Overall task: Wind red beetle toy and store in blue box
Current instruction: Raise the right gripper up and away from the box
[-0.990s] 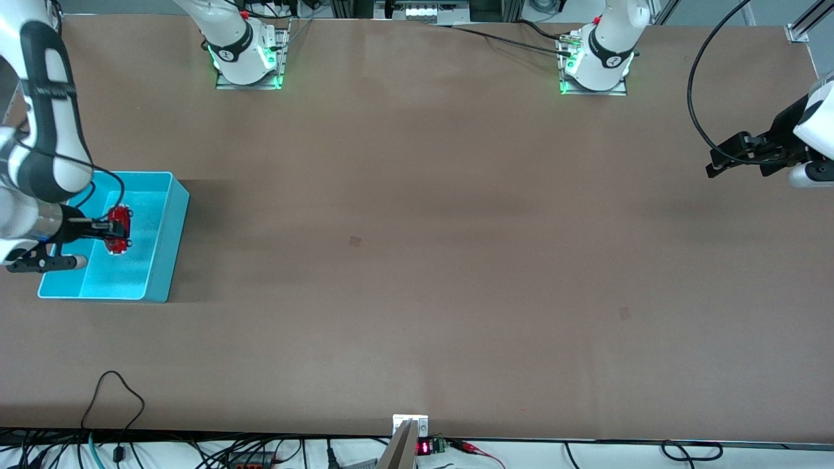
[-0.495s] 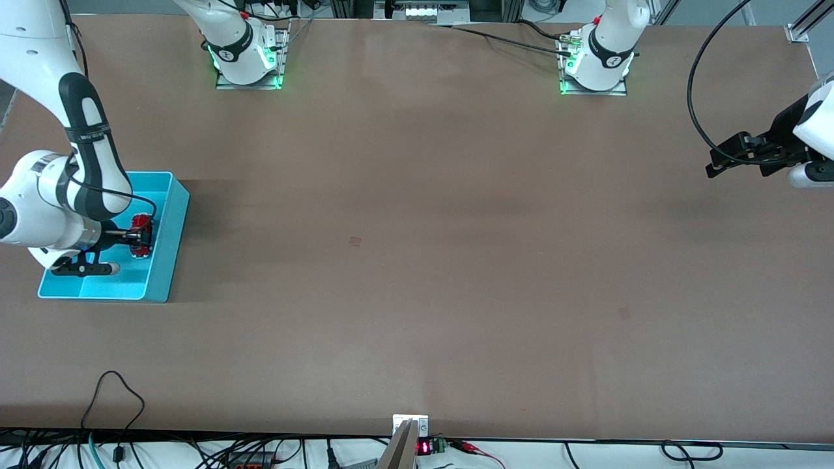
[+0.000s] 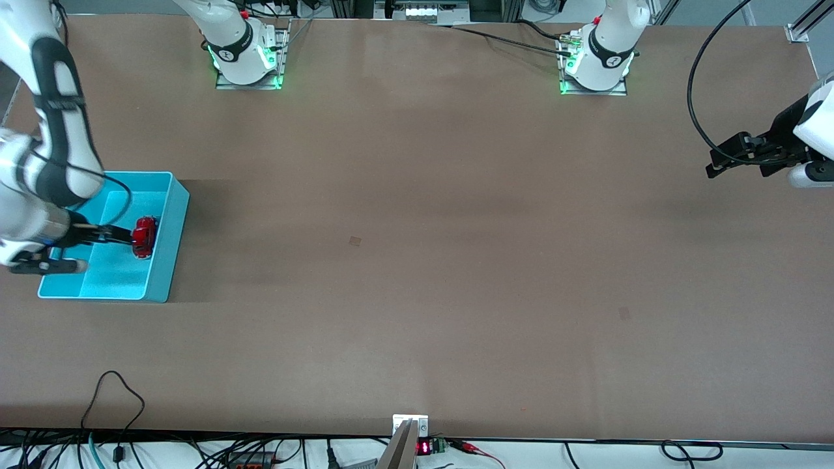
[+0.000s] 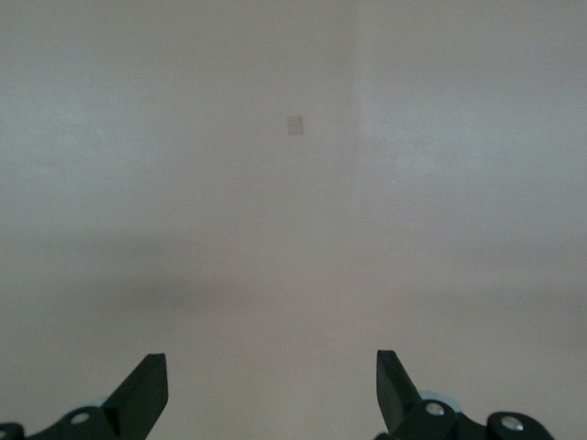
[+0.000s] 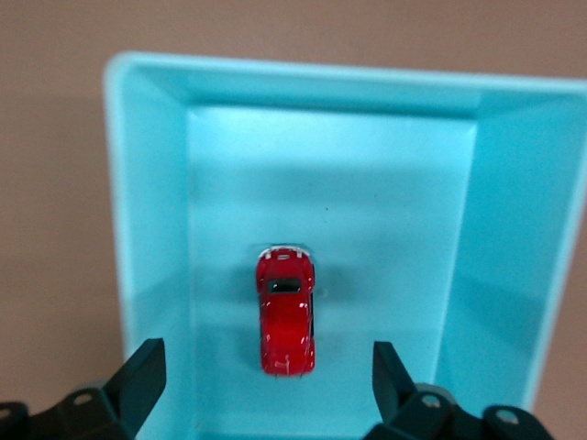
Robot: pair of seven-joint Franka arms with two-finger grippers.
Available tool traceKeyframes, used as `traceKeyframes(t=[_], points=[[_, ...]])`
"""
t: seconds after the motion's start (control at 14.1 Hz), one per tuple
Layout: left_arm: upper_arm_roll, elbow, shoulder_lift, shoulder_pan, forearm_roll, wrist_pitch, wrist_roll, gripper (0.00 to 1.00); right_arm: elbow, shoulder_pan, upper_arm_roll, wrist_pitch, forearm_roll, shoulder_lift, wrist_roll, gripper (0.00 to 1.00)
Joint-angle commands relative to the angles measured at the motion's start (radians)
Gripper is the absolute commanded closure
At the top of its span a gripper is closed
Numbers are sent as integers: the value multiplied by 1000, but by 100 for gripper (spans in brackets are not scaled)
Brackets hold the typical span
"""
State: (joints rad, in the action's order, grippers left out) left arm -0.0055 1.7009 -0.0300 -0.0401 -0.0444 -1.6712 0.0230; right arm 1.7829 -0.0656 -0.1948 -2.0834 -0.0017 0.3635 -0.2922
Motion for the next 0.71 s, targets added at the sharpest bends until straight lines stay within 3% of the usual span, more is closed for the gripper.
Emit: traceKeyframes(t=[0.0,0.28,0.64], points=[[-7,-9,-7,-1,18,-1,0,0,-20,15,27,97,-14,-151,-10,0],[-8,-9,-15,0,18,10,-8,0,-175,15,147,328,-20,-228,16,0],[-8,-7,-18,0,17,11,-8,0,-284,13,204,522,-6,-291,103,0]])
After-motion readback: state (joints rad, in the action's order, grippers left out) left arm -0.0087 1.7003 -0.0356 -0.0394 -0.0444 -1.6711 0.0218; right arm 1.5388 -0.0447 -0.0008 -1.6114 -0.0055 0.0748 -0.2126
